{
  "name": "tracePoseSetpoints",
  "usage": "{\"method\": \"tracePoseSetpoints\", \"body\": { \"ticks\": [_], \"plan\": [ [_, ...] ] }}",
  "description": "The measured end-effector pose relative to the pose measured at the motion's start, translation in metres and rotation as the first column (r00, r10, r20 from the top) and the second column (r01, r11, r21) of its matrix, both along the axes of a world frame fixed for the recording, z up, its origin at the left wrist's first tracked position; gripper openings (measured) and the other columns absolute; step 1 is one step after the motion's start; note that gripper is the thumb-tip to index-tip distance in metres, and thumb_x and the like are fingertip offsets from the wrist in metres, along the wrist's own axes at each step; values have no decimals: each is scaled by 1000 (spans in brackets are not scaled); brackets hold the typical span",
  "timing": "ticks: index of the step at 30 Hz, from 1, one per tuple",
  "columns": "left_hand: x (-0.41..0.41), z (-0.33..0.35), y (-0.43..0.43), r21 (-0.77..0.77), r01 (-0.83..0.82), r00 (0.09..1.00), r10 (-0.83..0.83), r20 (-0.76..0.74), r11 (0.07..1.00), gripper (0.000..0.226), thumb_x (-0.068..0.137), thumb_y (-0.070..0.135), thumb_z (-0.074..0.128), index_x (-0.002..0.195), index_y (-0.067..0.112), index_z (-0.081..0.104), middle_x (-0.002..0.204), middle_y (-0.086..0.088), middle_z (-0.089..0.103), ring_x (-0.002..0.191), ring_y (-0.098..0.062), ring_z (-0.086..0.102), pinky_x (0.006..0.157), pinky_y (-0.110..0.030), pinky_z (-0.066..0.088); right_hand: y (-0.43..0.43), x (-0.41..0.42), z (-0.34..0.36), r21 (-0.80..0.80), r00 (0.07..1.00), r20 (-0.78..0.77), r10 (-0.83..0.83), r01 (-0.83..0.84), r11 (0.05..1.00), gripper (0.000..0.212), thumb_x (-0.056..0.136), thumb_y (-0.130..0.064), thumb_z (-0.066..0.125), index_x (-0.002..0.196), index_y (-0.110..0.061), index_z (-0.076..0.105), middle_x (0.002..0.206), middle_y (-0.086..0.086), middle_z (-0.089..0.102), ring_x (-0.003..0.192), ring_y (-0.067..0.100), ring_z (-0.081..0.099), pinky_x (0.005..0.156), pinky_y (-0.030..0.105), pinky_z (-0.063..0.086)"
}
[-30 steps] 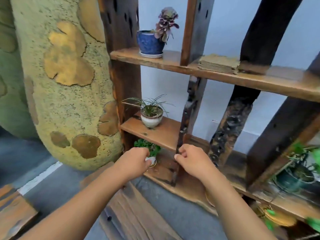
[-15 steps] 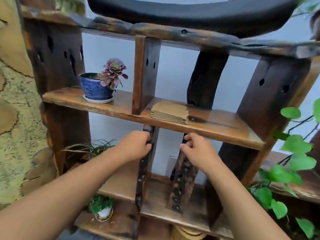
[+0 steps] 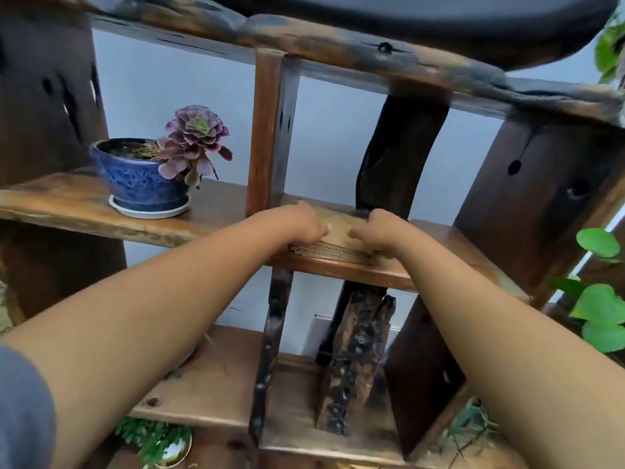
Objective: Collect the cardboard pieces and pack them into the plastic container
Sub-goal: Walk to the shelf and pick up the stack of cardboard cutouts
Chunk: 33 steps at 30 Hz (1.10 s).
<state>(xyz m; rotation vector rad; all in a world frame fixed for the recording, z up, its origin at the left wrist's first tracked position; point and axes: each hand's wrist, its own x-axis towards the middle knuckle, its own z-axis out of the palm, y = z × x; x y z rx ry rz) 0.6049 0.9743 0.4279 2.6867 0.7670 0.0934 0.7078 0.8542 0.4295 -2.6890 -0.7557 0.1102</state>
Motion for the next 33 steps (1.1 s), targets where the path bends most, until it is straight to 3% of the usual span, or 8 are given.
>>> {"method": "tracePoseSetpoints", "body": {
  "ticks": [2,7,10,12,15,19,25,33],
  "plan": [
    [10,1,2,18,-3,1000,3,-12,1000,62,103,42,35,148,0,33,147,-20,46,132,-35,47,106,-40,39,10,1,2,-71,999,-37,-32,29,997,47,90,-45,53,118,-8,53,82,9,58,70,26,61,67,38,53],
    [23,-1,8,140,74,993,-59,-103,987,39,96,22,52,130,5,57,121,-14,63,104,-29,60,91,-37,50,29,-1,-7,-186,998,-17,-65,61,981,62,89,-49,54,134,-6,49,127,15,60,107,34,62,93,46,52],
    [19,-1,9,103,81,993,-72,-97,991,35,95,15,54,126,1,59,96,-14,61,88,-29,59,76,-35,49,31,-1,-7,-178,994,-41,-105,96,979,57,86,-45,62,129,-9,53,98,8,61,90,30,62,85,44,53],
    [15,-2,14,-8,77,994,-77,-82,997,34,95,14,55,125,-1,60,110,-17,66,104,-33,64,79,-34,48,26,-2,-8,-116,983,-73,-166,157,981,64,81,-48,67,130,-10,51,96,5,56,87,28,59,80,42,50],
    [8,-5,15,-67,57,998,-58,-17,996,39,97,21,56,129,-1,57,131,-16,61,120,-30,59,83,-32,46,17,-4,-15,16,970,-115,-215,218,976,80,75,-50,75,136,-9,44,121,10,56,92,27,55,78,40,46],
    [2,-11,11,-167,25,991,-3,133,986,56,94,26,63,138,-1,43,133,-17,56,118,-30,59,92,-32,48,7,-10,-27,224,954,-182,-239,277,934,86,67,-47,83,134,-9,45,131,11,53,109,28,56,95,43,49],
    [-10,-26,8,-347,12,962,85,261,938,68,84,26,74,139,3,42,139,-18,48,125,-32,50,103,-38,46,-5,-33,-47,373,942,-174,-288,334,866,89,63,-50,84,131,-8,45,131,12,48,108,30,55,97,45,49],
    [-53,-57,-44,-417,209,926,-43,375,884,54,84,20,73,130,7,47,128,-12,57,118,-31,53,90,-36,46,-80,-93,-78,490,923,-124,-365,377,786,85,61,-48,86,124,-12,42,125,6,45,94,18,47,75,32,44]
  ]
}}
